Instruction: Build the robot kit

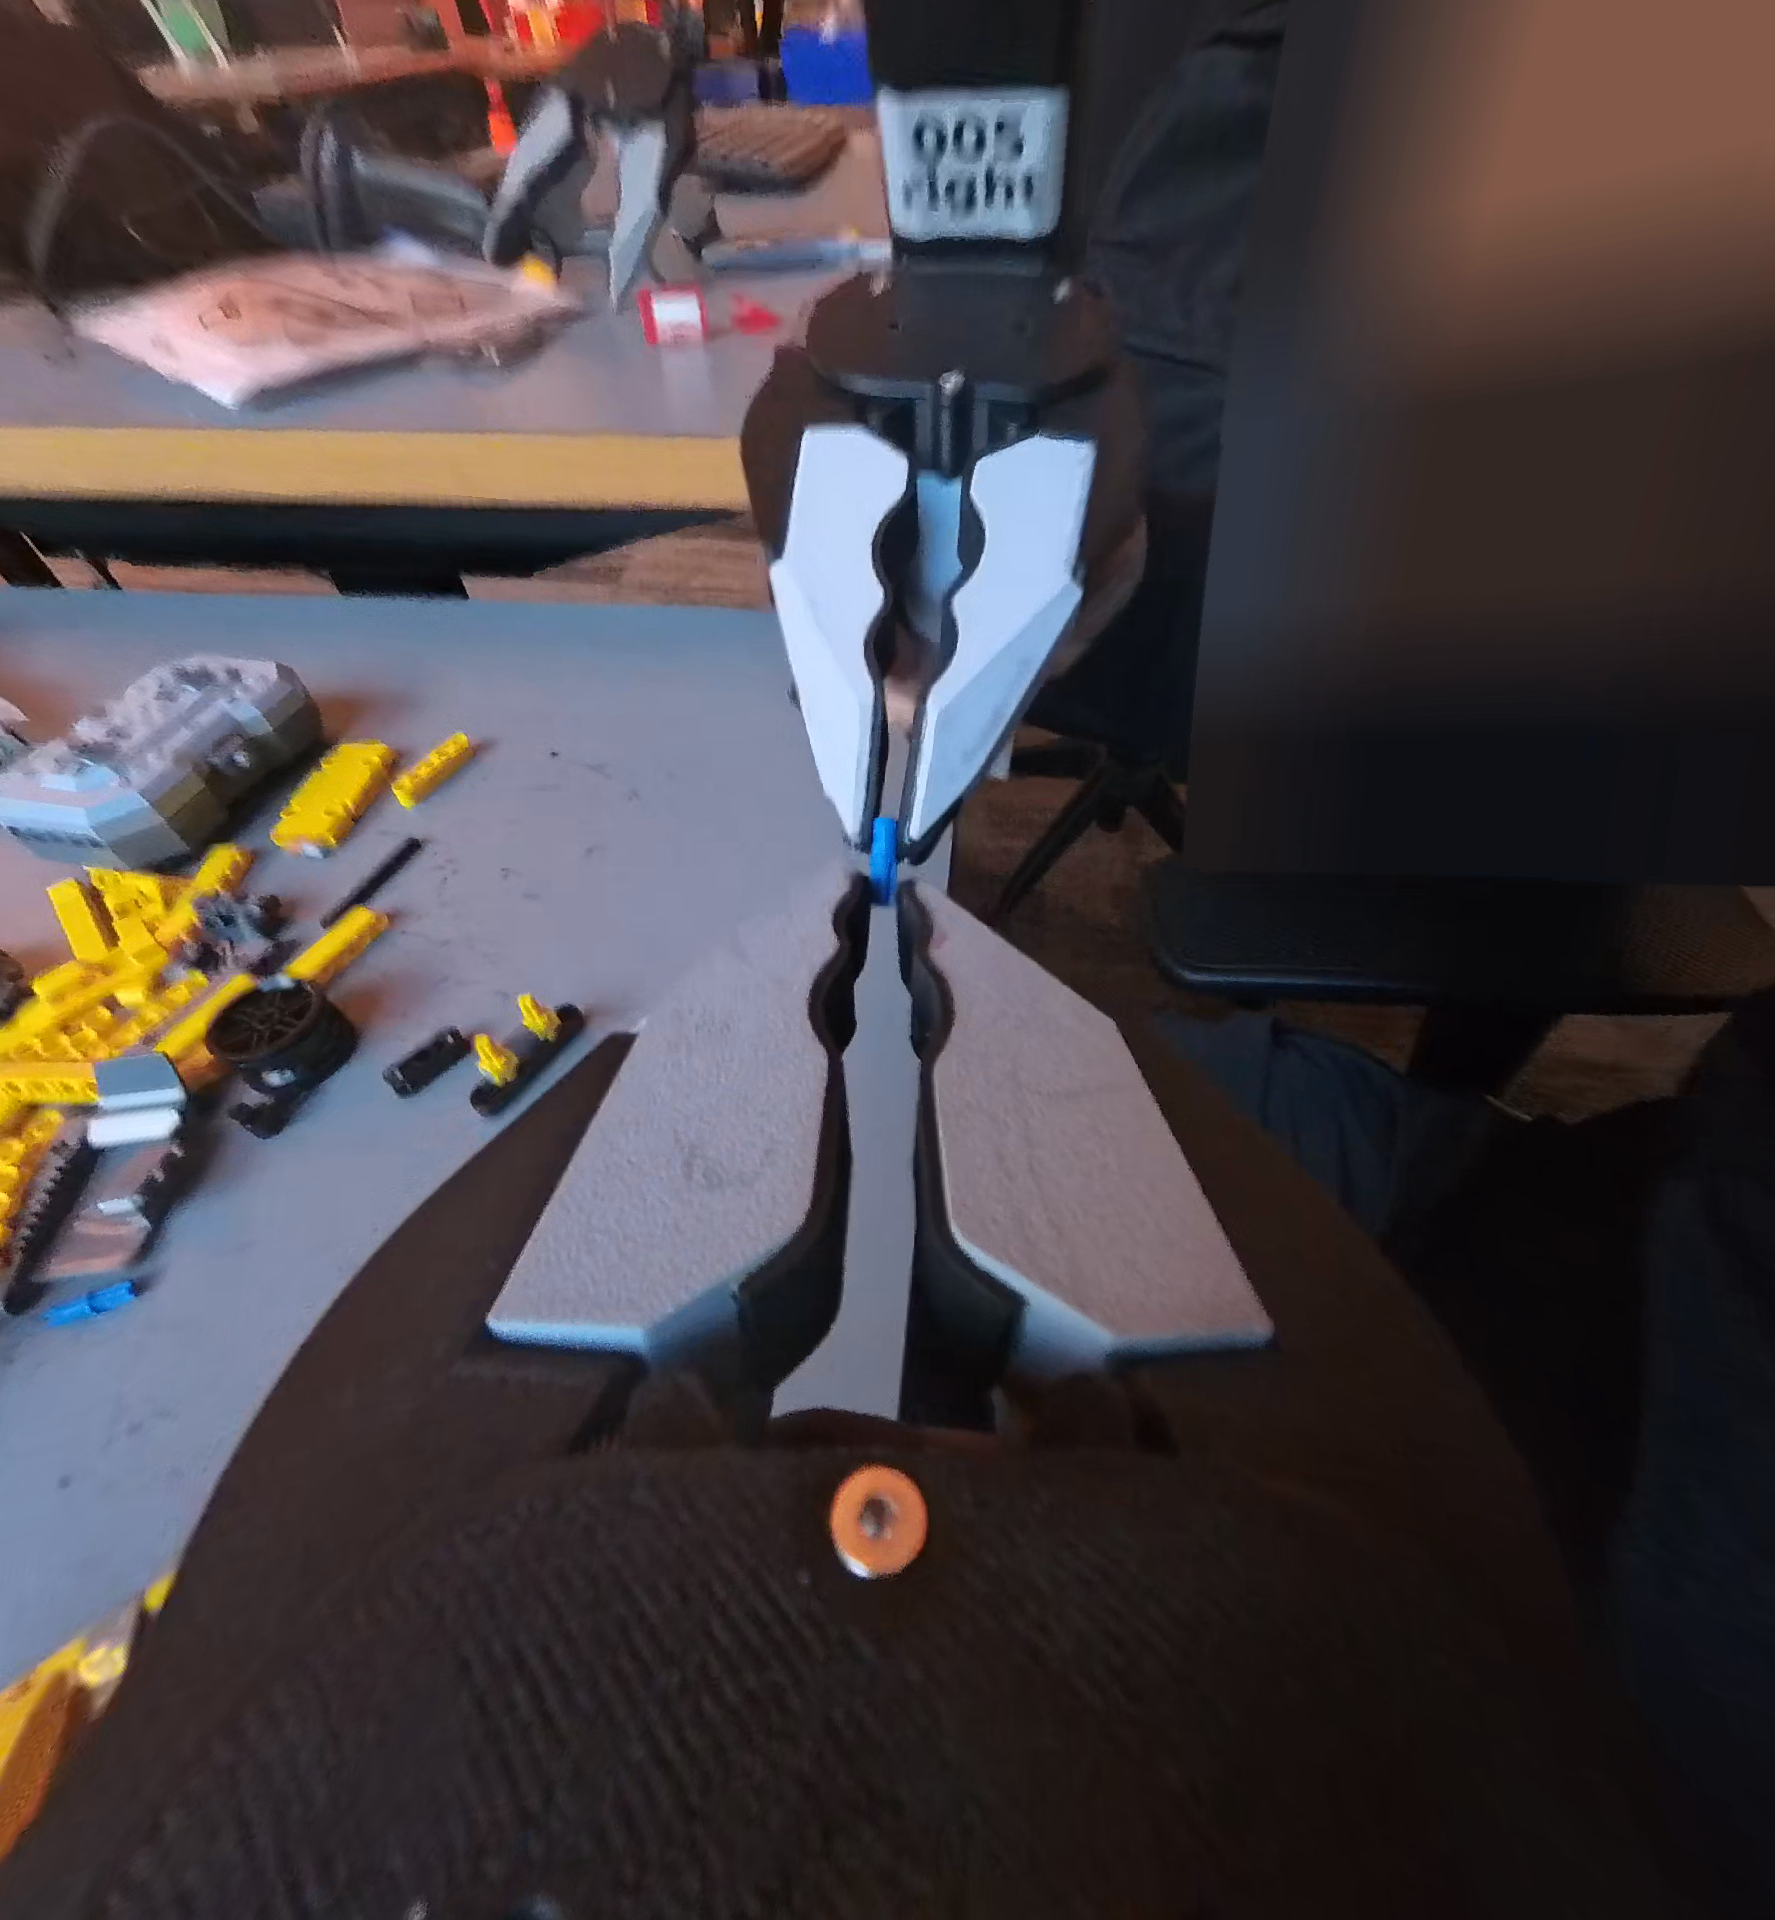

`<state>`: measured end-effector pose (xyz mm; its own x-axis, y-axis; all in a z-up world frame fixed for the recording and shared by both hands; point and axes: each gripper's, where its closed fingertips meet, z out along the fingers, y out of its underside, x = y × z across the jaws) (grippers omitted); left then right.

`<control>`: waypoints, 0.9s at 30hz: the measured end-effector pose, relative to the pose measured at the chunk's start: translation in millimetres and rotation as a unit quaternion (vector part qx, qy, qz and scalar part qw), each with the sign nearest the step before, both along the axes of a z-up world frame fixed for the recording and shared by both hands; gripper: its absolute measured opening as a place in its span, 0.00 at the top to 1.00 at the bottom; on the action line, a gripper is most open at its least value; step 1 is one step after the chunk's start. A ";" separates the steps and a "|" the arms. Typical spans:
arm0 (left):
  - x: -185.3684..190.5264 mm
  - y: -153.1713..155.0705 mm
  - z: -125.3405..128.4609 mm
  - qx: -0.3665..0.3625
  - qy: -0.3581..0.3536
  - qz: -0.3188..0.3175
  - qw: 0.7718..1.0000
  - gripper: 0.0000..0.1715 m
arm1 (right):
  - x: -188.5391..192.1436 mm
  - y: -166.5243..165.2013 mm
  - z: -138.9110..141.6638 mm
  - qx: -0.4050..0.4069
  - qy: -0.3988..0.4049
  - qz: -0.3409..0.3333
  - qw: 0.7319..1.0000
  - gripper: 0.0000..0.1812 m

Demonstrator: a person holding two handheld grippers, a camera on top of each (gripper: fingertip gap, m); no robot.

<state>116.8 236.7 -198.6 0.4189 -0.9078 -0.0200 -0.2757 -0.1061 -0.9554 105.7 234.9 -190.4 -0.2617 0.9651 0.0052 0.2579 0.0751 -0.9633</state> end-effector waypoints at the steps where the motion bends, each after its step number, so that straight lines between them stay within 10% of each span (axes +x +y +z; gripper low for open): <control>1: -2.6 1.9 -10.5 -0.025 0.021 0.004 0.999 0.97 | 0.6 3.8 -5.3 0.003 -0.013 -0.011 1.000 0.98; 10: -35.0 23.2 -80.2 -0.101 0.246 0.122 0.956 0.83 | 3.9 31.4 -60.6 0.018 -0.134 -0.095 0.986 0.98; 27: -39.6 23.6 -92.4 -0.132 0.288 0.039 0.948 0.87 | -20.7 30.2 -93.4 0.041 -0.218 -0.110 0.969 0.98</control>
